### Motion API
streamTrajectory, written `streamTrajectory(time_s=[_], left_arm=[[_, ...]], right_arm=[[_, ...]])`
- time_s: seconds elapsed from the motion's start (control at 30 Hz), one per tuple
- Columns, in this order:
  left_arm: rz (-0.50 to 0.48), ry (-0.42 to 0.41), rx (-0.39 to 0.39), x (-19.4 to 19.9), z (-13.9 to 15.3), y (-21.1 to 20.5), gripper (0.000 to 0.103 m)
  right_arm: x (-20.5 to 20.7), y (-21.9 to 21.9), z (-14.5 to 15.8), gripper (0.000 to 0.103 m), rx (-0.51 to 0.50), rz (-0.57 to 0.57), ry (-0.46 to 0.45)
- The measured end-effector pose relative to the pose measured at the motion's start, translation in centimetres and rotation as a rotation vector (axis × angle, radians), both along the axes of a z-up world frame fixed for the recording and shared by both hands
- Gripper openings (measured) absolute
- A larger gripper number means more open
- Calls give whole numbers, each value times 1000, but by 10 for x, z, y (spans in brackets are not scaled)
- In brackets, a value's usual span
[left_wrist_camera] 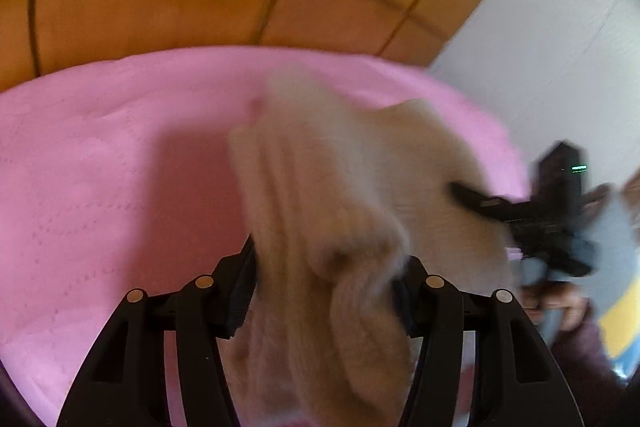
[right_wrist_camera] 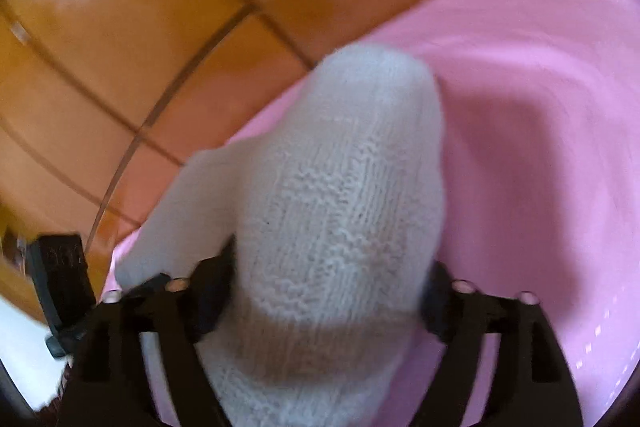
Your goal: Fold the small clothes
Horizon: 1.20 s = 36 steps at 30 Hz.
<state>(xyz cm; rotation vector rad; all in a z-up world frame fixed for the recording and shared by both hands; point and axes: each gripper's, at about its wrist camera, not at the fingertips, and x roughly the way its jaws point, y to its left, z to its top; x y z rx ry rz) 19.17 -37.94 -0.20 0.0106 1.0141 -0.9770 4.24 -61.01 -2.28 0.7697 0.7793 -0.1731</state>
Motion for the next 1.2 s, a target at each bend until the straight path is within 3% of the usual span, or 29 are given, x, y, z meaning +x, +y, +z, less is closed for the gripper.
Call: streamTrajectory(time_s=[0.1,0.17,0.27,0.33,0.4,0.47,0.57,0.63,0.73,0.8,1.07,1.2], left_arm=[[34,-87,14,-3,1,17,56],[64,-133,29,0,4,21,54],[96,-139,29,-19,-2,38,47],[113,-123,35,-26,-11,44,47],[135,-123,40,-30,-16,47,47],[147,-134,53,-29,-17,49,47],[159,-146,66,-28,-19,48,53],[183,-148,78,-26,-14,41,56],[216,-203,88,-36,-3,45,63],[235,-216,92,-42,1,55,73],[280,-268,77,-63,15,78,75],[305,-300,73,-78,23,88,80]], right_arm=[[-18,17,26,87,-160,-68,-9],[-28,25,45,68,-250,-89,-31],[-29,58,67,52,-356,-63,-50],[-30,82,58,48,-386,24,-27],[-19,110,41,48,-477,69,57],[-20,127,21,50,-551,52,107],[-19,148,17,51,-667,16,120],[-23,148,21,55,-634,-31,124],[-28,142,23,70,-570,-56,120],[-29,147,23,72,-577,-66,138],[-36,167,34,78,-558,-110,164],[-44,175,41,87,-570,-133,154]])
